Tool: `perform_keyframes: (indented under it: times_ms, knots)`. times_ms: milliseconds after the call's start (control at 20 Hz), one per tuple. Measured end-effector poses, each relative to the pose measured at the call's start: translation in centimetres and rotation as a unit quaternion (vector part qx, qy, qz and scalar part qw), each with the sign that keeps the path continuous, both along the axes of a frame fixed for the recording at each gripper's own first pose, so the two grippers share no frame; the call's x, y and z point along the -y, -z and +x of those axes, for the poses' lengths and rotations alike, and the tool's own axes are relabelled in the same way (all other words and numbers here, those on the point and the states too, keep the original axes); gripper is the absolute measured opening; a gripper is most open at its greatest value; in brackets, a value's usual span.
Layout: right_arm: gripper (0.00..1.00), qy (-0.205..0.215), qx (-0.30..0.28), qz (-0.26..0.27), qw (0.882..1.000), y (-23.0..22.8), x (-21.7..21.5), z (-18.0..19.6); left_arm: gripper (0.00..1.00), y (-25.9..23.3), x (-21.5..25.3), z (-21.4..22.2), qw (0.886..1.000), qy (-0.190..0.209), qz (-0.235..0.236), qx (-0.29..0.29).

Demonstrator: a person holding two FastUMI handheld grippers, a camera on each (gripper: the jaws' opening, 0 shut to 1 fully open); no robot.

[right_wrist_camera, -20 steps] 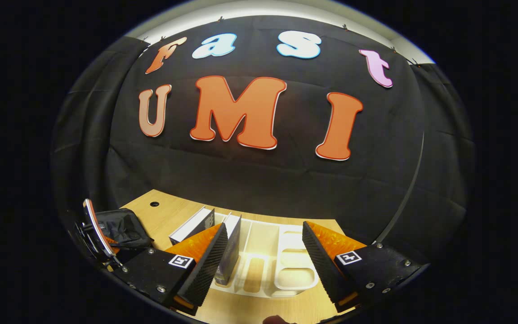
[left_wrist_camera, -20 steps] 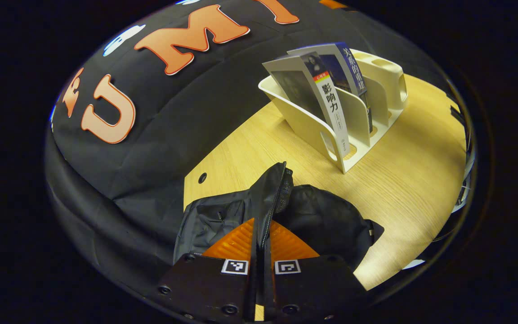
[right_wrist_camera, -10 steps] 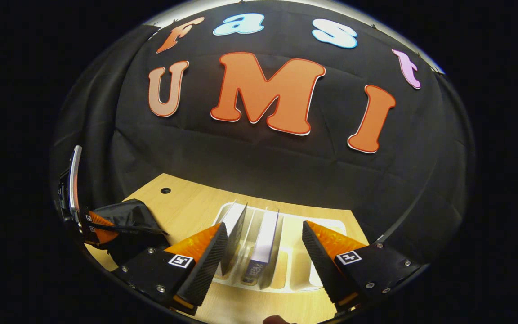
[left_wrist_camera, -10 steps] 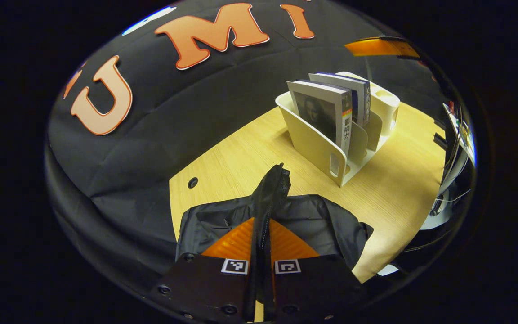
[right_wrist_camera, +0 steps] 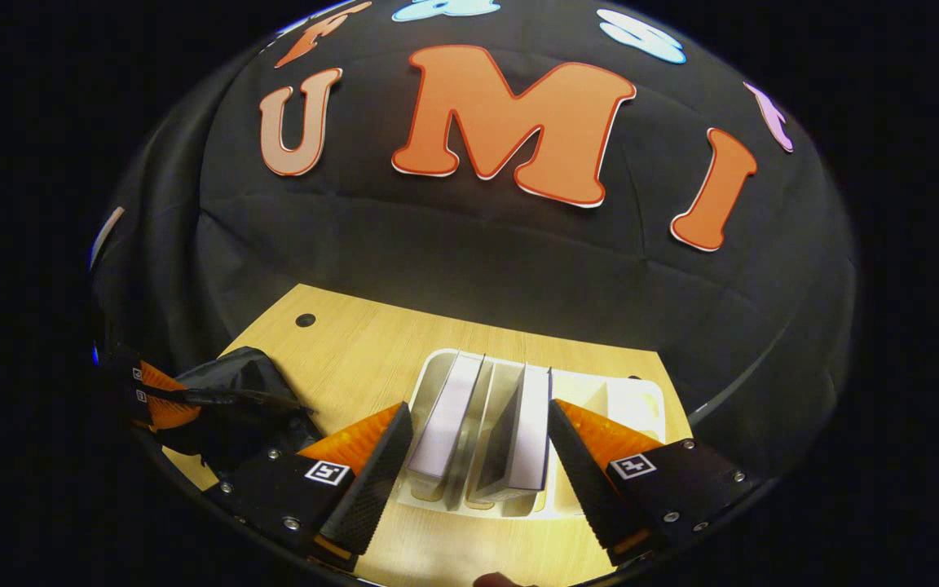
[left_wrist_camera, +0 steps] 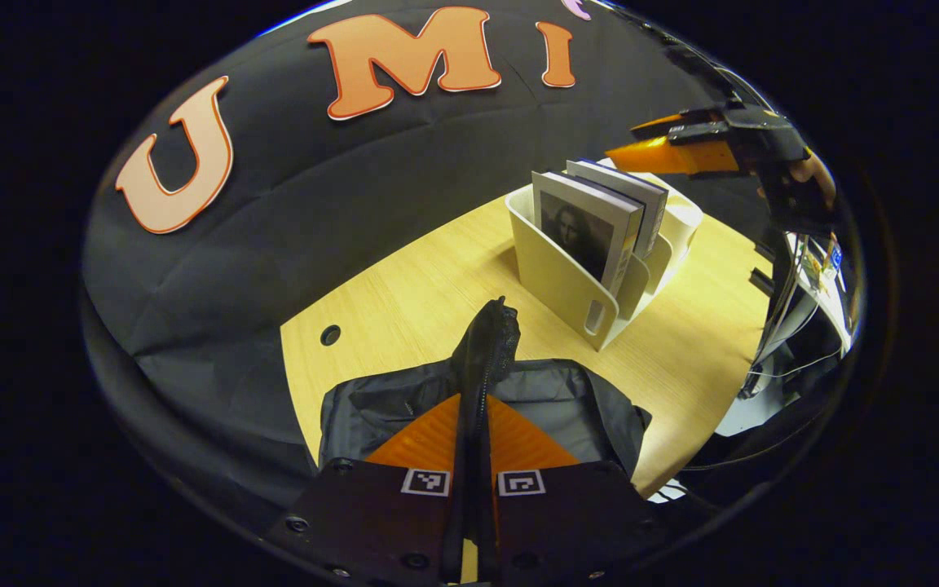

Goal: Open the schoolbag, grab two books from the bookshelf and put them into the schoolbag.

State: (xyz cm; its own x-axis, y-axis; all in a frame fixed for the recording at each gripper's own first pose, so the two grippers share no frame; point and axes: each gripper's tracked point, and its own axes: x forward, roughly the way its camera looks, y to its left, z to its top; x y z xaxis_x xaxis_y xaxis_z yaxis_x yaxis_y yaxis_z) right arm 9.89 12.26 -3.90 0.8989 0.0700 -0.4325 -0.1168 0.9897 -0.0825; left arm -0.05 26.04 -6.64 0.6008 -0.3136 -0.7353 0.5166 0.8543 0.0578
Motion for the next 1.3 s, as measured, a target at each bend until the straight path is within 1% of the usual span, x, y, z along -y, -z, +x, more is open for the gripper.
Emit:
perform_keyframes:
  times_ms: [200,400,550,650,700,750,900,950,1000,1050,1100,1150,1200,1250,1300]
  knots:
    - [1.0,0.002,-0.055,0.007,0.998,1.8,-1.0,1.5,0.06,-0.8,-0.7,0.3,0.999,0.022,-0.015,-0.024]
    - [1.0,0.01,-0.116,0.011,0.993,3.8,-1.4,3.3,0.06,-1.0,-1.1,0.7,0.998,0.045,-0.018,-0.049]
    - [0.99,0.018,-0.161,0.018,0.987,5.0,-1.6,4.3,0.06,-1.1,-0.9,0.9,0.995,0.061,-0.025,-0.072]
    - [0.95,0.023,-0.196,0.021,0.98,6.4,-1.6,4.8,0.06,-1.1,-0.9,0.5,0.993,0.072,-0.028,-0.087]
    - [0.9,0.026,-0.212,0.021,0.977,7.0,-1.7,5.0,0.06,-1.0,-0.9,0.8,0.992,0.079,-0.027,-0.09]
    - [0.88,0.028,-0.229,0.02,0.973,7.5,-1.8,5.0,0.06,-1.0,-0.9,1.1,0.992,0.081,-0.026,-0.092]
    - [0.73,0.033,-0.263,0.026,0.964,8.8,-2.3,5.3,0.06,-1.1,-0.9,1.4,0.991,0.093,-0.024,-0.095]
    - [0.7,0.036,-0.277,0.025,0.96,9.3,-2.5,5.3,0.06,-1.1,-0.9,1.2,0.99,0.096,-0.026,-0.098]
    - [0.64,0.04,-0.286,0.026,0.957,9.7,-2.6,5.3,0.06,-1.0,-0.8,1.2,0.99,0.099,-0.026,-0.099]
    - [0.6,0.041,-0.301,0.025,0.952,10.1,-2.6,5.2,0.06,-0.9,-0.7,1.2,0.989,0.101,-0.028,-0.102]
    - [0.53,0.052,-0.31,0.031,0.949,10.2,-2.6,5.1,0.06,-0.8,-0.8,1.3,0.989,0.102,-0.027,-0.101]
    - [0.55,0.052,-0.321,0.044,0.945,10.7,-3.3,5.2,0.06,-0.7,-0.7,1.3,0.989,0.103,-0.03,-0.102]
    - [0.42,0.059,-0.327,0.054,0.942,10.5,-3.1,5.0,0.06,-0.6,-0.8,1.4,0.989,0.104,-0.03,-0.103]
    - [0.41,0.065,-0.335,0.064,0.938,10.4,-3.1,4.6,0.06,-0.5,-0.7,1.3,0.988,0.103,-0.034,-0.105]
    - [0.46,0.076,-0.339,0.073,0.935,10.1,-2.9,4.2,0.06,-0.5,-0.7,1.3,0.988,0.105,-0.035,-0.106]
